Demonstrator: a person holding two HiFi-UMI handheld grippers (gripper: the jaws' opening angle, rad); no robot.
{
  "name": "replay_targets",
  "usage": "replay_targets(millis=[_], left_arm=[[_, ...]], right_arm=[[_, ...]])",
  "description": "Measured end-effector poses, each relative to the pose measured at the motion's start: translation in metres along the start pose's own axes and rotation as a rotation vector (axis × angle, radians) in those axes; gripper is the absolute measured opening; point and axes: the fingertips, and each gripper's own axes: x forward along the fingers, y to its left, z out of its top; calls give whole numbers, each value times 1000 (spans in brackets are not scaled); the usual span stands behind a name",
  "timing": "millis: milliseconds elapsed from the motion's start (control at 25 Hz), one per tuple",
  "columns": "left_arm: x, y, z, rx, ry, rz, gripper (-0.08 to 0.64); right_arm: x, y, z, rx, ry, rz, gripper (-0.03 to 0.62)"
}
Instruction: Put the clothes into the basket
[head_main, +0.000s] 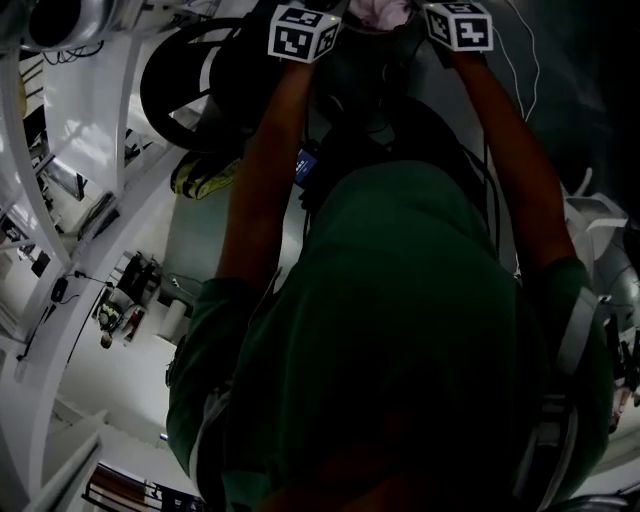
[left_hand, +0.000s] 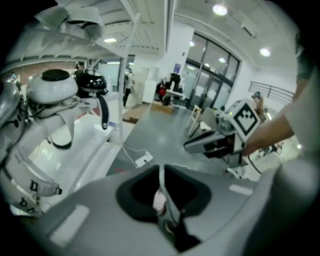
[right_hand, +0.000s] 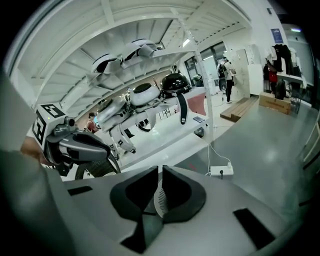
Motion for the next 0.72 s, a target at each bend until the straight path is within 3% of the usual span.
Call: replay_targets(millis=[560, 720], left_arm=[[-132, 20, 26, 84, -175, 92, 32], [-190, 30, 13, 101, -224, 123, 31]], right_arm=[[-68, 90, 56, -86, -172, 8, 18], [-95, 136, 73, -87, -247, 35, 18]])
